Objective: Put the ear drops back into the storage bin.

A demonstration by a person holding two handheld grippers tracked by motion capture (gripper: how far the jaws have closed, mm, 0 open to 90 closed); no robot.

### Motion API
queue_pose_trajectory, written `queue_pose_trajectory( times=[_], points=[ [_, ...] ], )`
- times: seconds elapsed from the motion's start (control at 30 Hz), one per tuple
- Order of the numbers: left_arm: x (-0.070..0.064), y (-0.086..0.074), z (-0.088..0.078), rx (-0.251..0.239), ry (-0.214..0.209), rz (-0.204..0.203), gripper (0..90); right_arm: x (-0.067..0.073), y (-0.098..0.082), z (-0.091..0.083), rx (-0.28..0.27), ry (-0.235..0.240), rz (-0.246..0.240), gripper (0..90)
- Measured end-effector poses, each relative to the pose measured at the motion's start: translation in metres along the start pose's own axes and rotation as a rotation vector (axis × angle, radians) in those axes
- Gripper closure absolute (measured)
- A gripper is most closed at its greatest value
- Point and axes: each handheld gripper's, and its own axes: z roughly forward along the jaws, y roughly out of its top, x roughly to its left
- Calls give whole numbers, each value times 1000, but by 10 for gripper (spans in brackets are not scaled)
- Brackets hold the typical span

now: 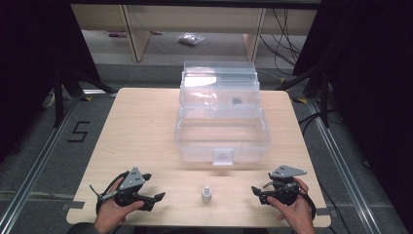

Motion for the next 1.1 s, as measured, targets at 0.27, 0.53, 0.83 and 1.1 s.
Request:
queue_pose_trajectory(
  times=[0.27, 0.53, 0.83, 1.1],
  points=[
    [1, 0, 0, 5, 4, 8, 160, 7, 0, 1, 17, 6, 15, 176],
    [1, 0, 0, 5, 3, 8, 160, 10, 2, 2, 39, 28, -14, 179],
    [1, 0, 0, 6, 3, 3, 160, 13, 5, 4, 64, 51, -77, 181],
    [1, 0, 0, 17, 1, 1, 160, 21, 9, 4, 60, 64, -101, 175]
  ],
)
